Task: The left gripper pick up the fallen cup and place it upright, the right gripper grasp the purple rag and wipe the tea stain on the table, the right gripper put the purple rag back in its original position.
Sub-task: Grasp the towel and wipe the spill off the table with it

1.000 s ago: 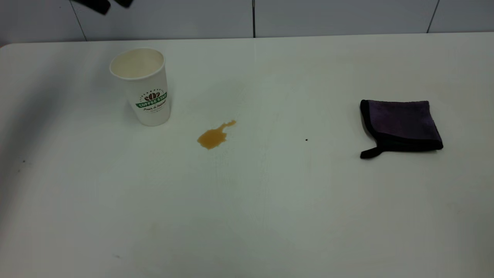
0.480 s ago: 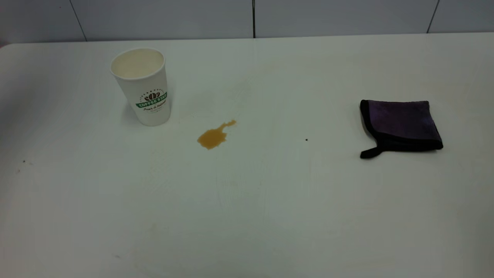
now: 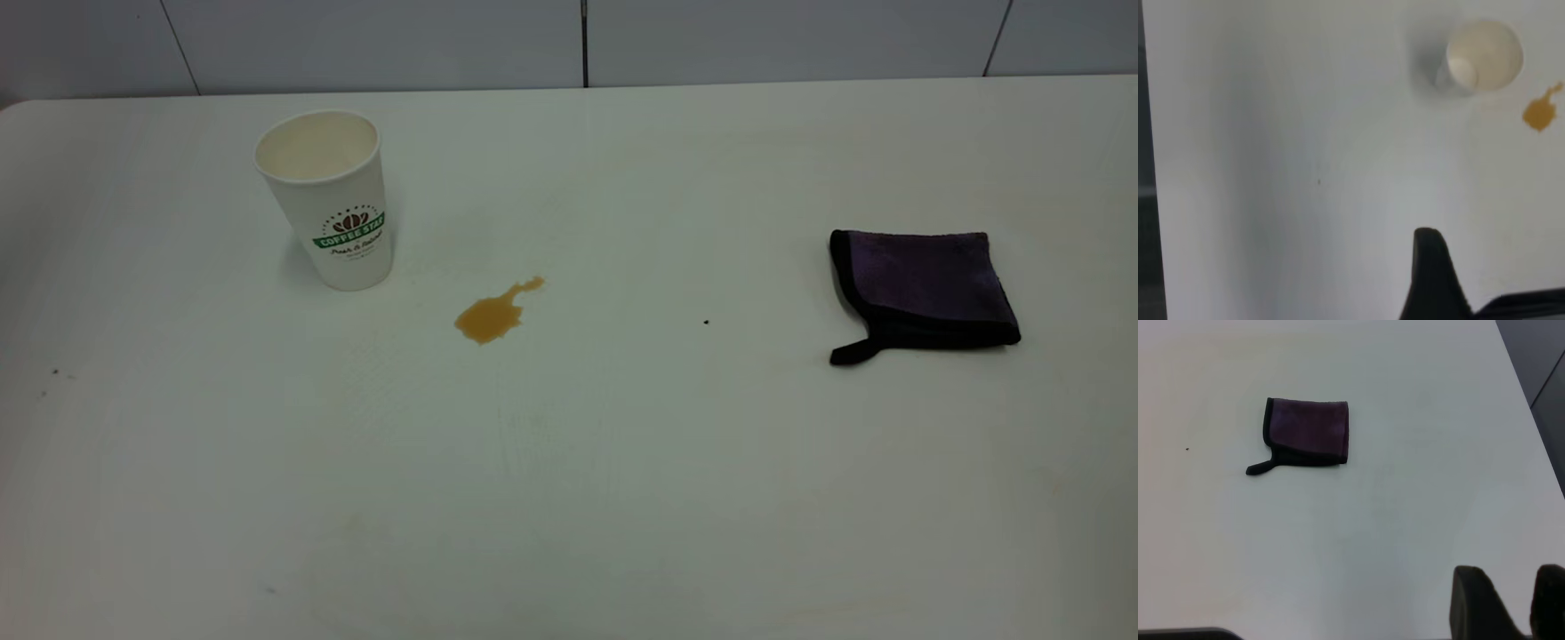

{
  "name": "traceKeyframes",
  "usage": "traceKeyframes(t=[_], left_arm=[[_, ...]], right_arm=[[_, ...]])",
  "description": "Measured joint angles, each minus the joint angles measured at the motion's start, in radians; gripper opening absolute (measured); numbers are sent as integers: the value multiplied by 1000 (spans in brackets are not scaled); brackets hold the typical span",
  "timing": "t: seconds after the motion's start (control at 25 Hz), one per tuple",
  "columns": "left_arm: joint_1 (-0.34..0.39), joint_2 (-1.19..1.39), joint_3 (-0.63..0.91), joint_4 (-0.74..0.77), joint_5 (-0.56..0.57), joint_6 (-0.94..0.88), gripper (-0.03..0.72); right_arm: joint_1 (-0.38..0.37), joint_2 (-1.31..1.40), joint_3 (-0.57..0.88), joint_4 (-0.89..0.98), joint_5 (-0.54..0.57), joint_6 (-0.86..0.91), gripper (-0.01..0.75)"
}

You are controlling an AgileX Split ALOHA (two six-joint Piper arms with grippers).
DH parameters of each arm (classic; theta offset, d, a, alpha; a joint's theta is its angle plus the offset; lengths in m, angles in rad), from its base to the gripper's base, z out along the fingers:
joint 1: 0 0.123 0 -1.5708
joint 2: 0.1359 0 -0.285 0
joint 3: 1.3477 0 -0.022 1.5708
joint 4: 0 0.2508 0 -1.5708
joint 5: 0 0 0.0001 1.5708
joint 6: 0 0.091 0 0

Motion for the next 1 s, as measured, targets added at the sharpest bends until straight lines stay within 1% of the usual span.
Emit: traceKeyframes(t=[0.12,0.28,0.56,0.68,0.8,1.0], left_arm=[[0,-111,148,18,0,-2,514],[0,-241,306,58,0,-20,514],[0,-458,593,128,0,-170,514],[0,-569,726,153,-1,-207,514],[0,-689,827,159,-10,-215,514],[0,-889,916,159,-21,-218,514]], right_arm=[[0,0,0,0,0,0,237],[0,0,0,0,0,0,237],[0,0,0,0,0,0,238],[0,0,0,0,0,0,238],[0,0,0,0,0,0,238],[0,0,0,0,0,0,238]])
